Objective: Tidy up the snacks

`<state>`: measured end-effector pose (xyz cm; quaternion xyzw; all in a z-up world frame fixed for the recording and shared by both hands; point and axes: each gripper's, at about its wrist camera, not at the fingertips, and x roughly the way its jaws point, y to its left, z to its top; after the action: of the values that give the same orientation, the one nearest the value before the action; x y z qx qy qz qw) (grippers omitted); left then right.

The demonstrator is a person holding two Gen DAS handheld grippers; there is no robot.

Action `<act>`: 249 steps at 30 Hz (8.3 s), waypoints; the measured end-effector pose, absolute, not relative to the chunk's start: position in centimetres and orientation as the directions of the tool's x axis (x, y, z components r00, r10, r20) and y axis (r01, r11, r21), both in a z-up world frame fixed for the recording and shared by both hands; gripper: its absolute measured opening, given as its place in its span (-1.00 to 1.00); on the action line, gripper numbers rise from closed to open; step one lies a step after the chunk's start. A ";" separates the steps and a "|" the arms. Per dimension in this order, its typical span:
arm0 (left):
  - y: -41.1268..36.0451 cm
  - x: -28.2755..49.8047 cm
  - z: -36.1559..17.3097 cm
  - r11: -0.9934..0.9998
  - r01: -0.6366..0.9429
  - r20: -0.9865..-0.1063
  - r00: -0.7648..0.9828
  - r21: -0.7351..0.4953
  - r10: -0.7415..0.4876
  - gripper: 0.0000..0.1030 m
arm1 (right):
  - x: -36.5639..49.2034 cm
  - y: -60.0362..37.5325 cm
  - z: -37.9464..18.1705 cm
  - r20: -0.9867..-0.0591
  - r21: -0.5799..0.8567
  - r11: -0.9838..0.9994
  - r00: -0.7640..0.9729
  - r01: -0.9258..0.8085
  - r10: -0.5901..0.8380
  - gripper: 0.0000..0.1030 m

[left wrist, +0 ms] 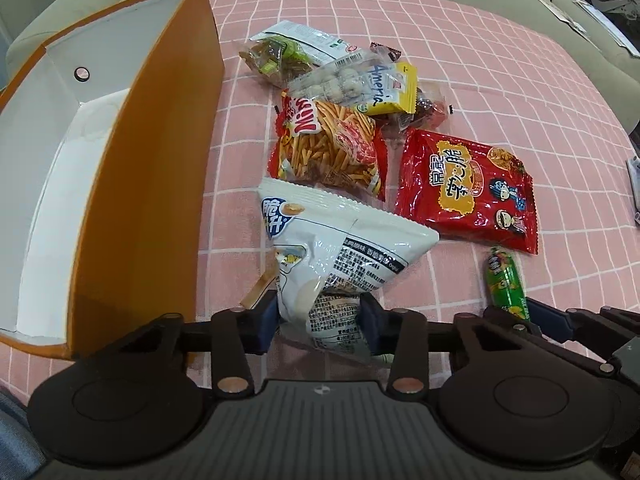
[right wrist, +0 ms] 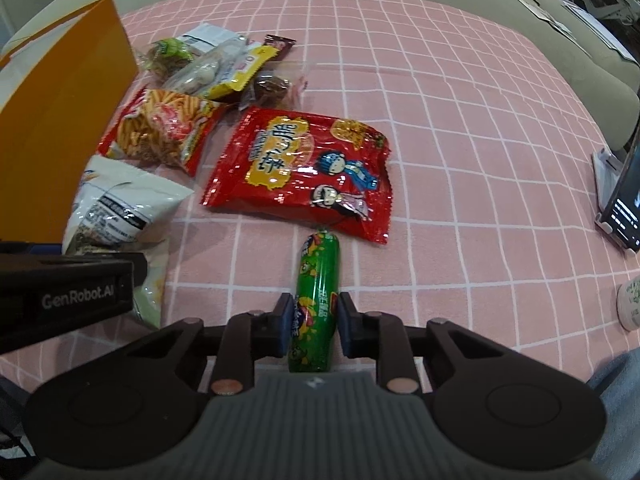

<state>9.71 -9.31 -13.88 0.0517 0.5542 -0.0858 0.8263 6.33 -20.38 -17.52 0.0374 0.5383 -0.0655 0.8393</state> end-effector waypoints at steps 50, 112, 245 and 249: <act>8.9 13.8 -2.5 0.994 0.093 -0.907 0.421 0.051 0.008 -0.27 | 15.4 -1.4 -4.5 -0.791 0.241 0.870 0.433 -0.429 0.432 -0.62; 8.1 11.9 -0.2 0.985 0.139 -0.889 0.458 0.103 0.028 0.41 | 13.2 -3.0 -2.8 -0.759 0.048 0.836 0.524 -0.547 0.386 0.28; 5.3 10.0 -2.5 0.994 -0.015 -0.771 0.632 -0.108 -0.075 0.02 | 11.4 -9.7 -5.0 -0.731 0.171 0.949 0.612 -0.264 0.302 0.39; 7.6 11.2 -2.5 0.998 -0.033 -0.787 0.616 -0.061 -0.028 0.02 | 12.6 -6.5 -4.6 -0.736 0.150 0.930 0.590 -0.337 0.332 0.39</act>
<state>11.19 7.65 -2.49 -0.0348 0.4382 0.0015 0.8982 12.62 -6.47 -4.62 -0.0027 0.4121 0.1875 0.8916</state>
